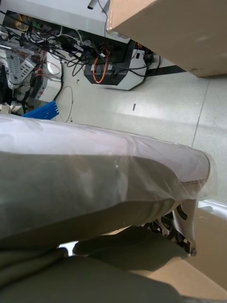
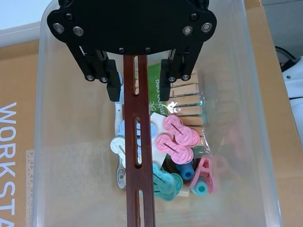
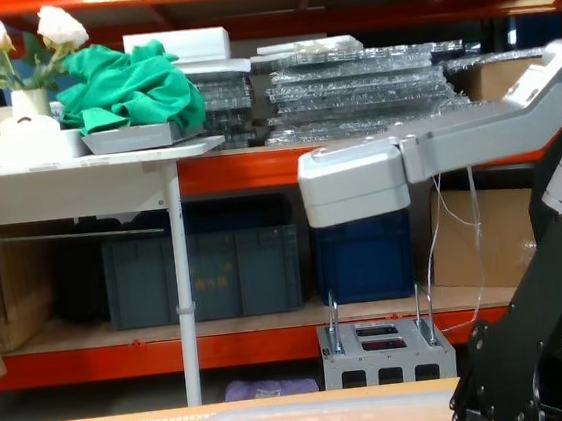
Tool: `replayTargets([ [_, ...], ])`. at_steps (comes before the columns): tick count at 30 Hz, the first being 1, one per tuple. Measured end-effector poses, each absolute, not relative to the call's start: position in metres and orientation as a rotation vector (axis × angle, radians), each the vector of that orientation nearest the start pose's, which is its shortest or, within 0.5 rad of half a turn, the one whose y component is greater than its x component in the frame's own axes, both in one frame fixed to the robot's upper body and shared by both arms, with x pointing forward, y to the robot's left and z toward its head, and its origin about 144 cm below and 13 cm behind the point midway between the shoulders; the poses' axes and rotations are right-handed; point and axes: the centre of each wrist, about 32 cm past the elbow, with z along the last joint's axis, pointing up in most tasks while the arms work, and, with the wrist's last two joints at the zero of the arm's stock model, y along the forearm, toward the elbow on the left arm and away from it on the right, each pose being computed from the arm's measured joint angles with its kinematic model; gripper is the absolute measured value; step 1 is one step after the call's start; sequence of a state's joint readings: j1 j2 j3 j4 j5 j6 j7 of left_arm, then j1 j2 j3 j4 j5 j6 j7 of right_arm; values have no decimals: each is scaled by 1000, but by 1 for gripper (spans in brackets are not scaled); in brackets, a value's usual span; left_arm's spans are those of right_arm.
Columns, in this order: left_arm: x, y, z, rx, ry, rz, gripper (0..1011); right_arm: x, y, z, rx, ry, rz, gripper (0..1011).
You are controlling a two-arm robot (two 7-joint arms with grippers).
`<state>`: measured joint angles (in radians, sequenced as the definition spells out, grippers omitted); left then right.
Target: Use one hand to grasp the basket and place it at the designated location.
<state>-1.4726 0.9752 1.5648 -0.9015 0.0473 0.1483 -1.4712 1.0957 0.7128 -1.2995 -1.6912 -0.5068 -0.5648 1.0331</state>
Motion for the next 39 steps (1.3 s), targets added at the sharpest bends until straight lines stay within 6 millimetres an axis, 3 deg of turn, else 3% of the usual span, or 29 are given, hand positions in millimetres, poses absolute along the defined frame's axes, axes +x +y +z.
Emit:
replayTargets([
  [10,616,496,1396,1629,165,178,0,528,-159,1335,-990,-1444,765,235],
  [24,616,496,1396,1629,165,178,0,528,-162,1338,-977,-1443,747,235],
  [39,616,496,1396,1629,165,178,0,527,-180,1366,-932,-1455,652,235],
])
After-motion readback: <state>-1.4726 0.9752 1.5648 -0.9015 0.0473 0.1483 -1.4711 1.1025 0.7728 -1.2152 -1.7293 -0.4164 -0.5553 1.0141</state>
